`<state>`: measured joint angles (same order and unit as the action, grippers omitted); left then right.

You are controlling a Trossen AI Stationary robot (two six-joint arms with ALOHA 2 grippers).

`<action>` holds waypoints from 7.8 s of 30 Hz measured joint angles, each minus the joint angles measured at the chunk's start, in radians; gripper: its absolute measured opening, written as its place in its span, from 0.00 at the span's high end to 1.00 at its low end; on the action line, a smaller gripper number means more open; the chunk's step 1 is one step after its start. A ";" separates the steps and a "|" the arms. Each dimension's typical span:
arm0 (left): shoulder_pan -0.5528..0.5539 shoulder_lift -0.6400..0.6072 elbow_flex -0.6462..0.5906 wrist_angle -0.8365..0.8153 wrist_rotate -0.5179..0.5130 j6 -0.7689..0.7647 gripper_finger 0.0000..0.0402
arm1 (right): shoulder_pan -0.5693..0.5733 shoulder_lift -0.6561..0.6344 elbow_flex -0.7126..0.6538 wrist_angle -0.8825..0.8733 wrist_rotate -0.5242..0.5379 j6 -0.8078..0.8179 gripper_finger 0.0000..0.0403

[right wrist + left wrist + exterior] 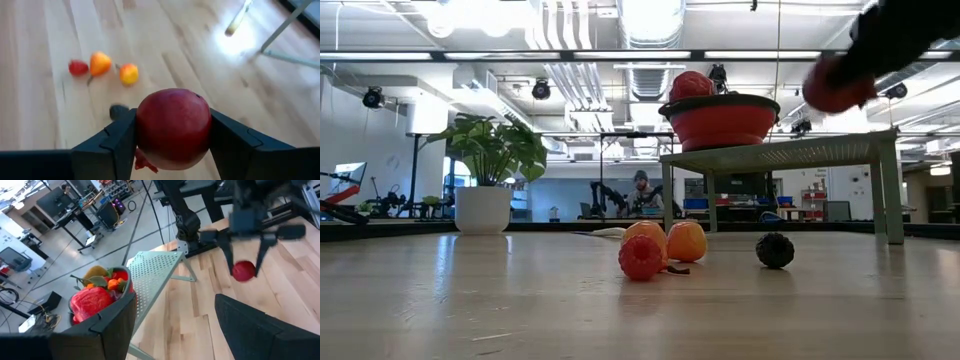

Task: Pick & Place Fruit
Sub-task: Put the pomegranate into the red gray colander on the shelf, then put the blackberry into the red gray colander on the shelf

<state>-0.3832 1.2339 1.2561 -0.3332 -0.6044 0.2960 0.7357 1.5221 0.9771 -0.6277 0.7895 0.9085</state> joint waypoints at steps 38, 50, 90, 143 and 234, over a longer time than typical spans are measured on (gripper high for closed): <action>0.000 0.002 -0.002 0.004 -0.026 -0.063 0.32 | -0.672 -0.521 -0.001 0.120 -0.152 -0.650 0.49; 0.000 0.002 -0.002 0.005 -0.026 -0.095 0.32 | -0.880 -0.472 -0.003 0.196 -0.357 -0.712 0.50; 0.003 0.002 -0.002 0.037 -0.026 -0.093 0.32 | -1.063 -0.352 -0.003 0.269 -0.510 -0.742 0.31; 0.003 0.205 -0.029 -0.058 0.160 -0.196 0.32 | -0.118 -0.078 -0.059 0.250 -0.423 -0.464 0.46; 0.009 -0.222 0.015 -0.045 0.034 0.021 0.32 | -0.245 0.246 -0.222 0.761 -0.560 -0.391 0.84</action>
<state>-0.3744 1.0118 1.2713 -0.3779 -0.5701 0.3165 0.4908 1.7679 0.7554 0.1337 0.2298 0.5171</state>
